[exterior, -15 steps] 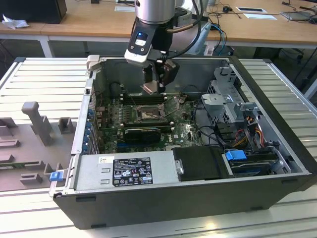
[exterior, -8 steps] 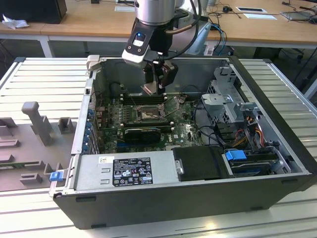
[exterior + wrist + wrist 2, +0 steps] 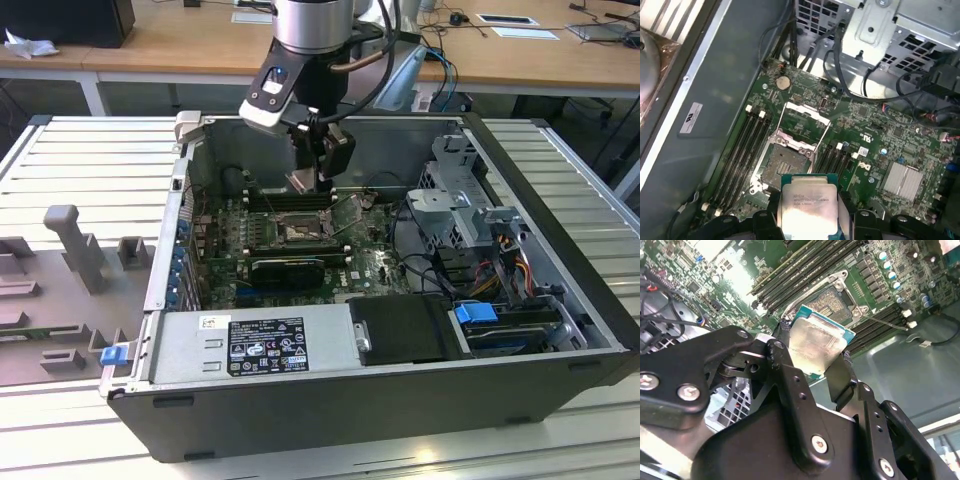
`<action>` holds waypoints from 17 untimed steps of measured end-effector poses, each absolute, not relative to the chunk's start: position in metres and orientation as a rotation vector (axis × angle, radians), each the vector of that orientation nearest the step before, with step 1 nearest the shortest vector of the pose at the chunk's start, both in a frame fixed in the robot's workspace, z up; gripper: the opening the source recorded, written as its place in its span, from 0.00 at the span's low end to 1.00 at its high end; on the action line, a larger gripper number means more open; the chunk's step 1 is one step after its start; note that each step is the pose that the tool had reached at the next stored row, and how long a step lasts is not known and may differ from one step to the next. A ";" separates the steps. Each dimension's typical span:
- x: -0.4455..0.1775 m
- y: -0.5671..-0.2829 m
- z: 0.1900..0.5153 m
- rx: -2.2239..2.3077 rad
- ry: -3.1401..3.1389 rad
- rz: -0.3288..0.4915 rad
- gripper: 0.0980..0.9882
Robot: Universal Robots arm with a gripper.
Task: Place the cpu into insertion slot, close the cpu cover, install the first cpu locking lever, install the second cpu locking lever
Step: 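Place the cpu into insertion slot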
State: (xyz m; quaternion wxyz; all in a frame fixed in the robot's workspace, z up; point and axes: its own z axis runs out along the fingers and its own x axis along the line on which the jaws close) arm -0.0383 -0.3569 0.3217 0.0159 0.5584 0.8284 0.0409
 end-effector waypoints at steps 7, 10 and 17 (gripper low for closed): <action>-0.038 -0.357 0.320 1.833 2.505 0.125 0.49; -0.038 -0.357 0.319 1.880 2.468 0.124 0.49; -0.038 -0.357 0.317 2.004 2.364 0.121 0.49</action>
